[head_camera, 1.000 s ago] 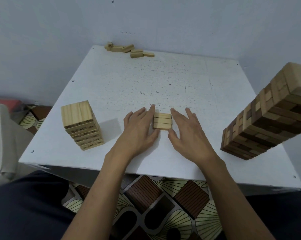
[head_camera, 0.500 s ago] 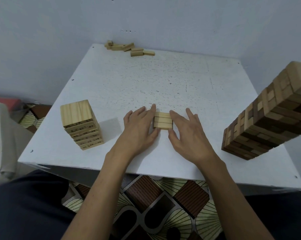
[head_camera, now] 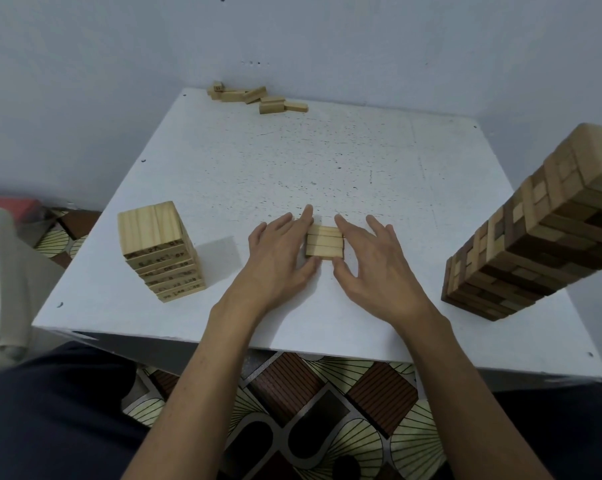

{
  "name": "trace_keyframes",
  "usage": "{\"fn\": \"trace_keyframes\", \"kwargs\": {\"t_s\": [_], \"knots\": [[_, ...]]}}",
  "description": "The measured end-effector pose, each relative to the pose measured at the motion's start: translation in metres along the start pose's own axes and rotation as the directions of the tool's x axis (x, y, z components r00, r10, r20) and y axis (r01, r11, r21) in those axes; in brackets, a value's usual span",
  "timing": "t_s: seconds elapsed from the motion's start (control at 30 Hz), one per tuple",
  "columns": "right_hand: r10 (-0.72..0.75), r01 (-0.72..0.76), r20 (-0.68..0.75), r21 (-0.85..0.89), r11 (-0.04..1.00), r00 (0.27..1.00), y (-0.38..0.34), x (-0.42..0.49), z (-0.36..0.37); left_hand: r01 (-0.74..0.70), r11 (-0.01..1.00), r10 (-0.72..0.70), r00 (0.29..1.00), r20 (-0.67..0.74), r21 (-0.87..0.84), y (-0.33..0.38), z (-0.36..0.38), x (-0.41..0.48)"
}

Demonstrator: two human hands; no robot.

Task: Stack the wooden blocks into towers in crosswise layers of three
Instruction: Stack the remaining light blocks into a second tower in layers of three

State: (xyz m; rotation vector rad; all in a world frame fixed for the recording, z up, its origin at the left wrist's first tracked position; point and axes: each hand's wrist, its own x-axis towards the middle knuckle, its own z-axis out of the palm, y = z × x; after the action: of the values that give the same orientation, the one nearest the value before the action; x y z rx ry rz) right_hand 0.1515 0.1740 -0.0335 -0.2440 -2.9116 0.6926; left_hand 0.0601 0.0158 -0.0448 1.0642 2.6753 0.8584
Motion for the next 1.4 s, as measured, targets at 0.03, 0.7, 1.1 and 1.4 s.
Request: {"fn": "trace_keyframes", "kwargs": {"t_s": [0.03,0.7,1.1,1.4], "knots": [[0.001,-0.001,-0.001,0.003,1.0,1.0,0.0,0.0,0.0,0.001,1.0,-0.001,1.0,-0.004,-0.002,-0.001,0.001,0.001],[-0.145,0.168,-0.206,0.098,0.981,0.968,-0.03,-0.008,-0.046,-0.1,0.995,0.103,0.981,-0.165,0.024,0.048,-0.069,-0.025],[-0.407,0.424,-0.145,0.122,0.897,0.902,-0.12,0.033,-0.042,0.068,0.997,-0.076,0.935,-0.345,-0.035,0.011,-0.148,-0.081],[-0.472,0.461,-0.015,0.239,0.855,0.882,-0.157,0.046,-0.009,0.21,0.967,-0.247,0.916,-0.316,-0.145,-0.035,-0.163,-0.115]]}}
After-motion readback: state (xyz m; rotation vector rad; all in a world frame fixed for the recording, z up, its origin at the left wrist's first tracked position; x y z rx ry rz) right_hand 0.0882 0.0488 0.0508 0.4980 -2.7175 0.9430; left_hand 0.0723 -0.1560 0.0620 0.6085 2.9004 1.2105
